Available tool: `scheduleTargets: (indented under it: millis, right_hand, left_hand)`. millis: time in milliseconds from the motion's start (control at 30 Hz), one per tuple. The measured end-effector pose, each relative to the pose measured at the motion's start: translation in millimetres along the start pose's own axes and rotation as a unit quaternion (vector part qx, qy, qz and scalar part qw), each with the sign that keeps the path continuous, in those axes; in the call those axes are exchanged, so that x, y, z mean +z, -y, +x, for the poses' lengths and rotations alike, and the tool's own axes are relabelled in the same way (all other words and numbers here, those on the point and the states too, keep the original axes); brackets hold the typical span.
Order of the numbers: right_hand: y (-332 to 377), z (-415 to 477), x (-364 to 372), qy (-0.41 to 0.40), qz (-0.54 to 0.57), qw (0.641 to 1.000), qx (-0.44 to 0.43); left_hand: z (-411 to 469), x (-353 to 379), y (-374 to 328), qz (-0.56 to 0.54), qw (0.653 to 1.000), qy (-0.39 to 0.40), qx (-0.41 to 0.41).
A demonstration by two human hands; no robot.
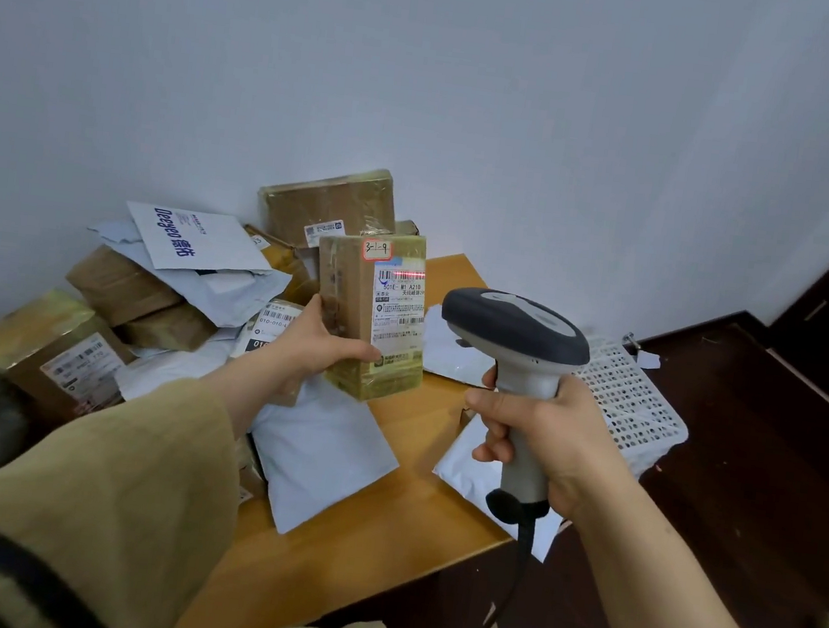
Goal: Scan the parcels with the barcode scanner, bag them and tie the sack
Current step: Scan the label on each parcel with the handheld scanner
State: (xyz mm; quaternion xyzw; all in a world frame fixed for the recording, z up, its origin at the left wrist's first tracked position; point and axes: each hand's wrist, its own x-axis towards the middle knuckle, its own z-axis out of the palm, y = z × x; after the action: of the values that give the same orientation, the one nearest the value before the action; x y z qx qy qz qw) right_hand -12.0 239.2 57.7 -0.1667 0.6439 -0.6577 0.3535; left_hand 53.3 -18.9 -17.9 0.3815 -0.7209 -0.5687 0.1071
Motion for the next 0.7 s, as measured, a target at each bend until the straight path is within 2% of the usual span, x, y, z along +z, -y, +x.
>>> scheduleTargets:
  millis: [400,700]
  right_hand:
    - [-5.3,-1.9,-12.6,-0.004,-0.006,1.0,0.004]
    - [-9.8,3.4,-21.4,-0.012,-0.008,1.0,0.018]
  left_hand:
    - [-1.9,12.0,-4.0,0.007,1.0,0.016,0.007]
    - [1.6,22.4,-3.0,0.033,0.998,0.033,-0.044]
